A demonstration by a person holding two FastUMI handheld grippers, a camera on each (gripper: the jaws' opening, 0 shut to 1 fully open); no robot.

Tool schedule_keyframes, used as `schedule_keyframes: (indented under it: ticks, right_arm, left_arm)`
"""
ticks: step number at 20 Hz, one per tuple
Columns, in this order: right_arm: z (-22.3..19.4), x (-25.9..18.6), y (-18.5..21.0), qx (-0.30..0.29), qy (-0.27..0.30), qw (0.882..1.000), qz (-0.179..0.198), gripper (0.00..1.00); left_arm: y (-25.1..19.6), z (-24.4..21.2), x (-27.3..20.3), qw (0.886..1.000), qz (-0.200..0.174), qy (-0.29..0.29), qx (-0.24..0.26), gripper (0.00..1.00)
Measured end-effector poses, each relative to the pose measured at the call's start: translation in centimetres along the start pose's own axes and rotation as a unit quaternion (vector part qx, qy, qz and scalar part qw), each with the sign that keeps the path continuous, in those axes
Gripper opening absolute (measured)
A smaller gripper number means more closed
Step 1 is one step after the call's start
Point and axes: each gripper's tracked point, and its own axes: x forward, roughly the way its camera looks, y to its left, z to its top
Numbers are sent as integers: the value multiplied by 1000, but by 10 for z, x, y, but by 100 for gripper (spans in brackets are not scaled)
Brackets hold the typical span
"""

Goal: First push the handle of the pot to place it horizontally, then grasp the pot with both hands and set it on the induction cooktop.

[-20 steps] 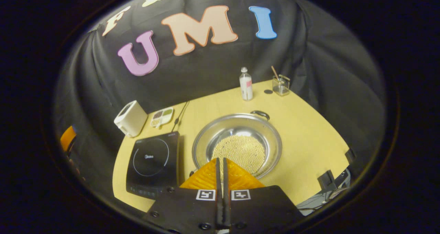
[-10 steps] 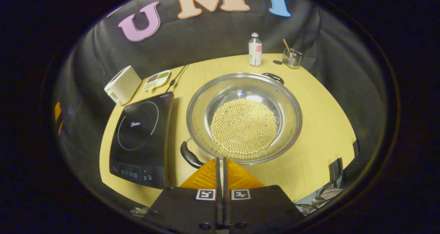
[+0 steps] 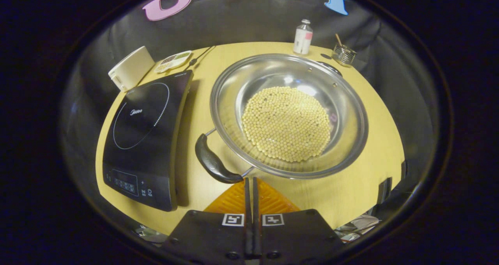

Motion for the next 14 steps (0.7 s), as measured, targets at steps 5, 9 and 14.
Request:
schedule_keyframes:
  ticks: [5, 9, 14]
  right_arm:
    - [3, 1, 3, -25, 5, 1000, -12, 2]
    - [11, 4, 9, -36, 7, 999, -10, 2]
    - [21, 7, 18, -48, 4, 999, -11, 0]
  left_arm:
    - [14, 1, -1, 1000, 13, -1, -5, 96]
    - [24, -2, 0, 1000, 25, -1, -15, 96]
    - [26, -1, 0, 1000, 28, -1, -12, 96]
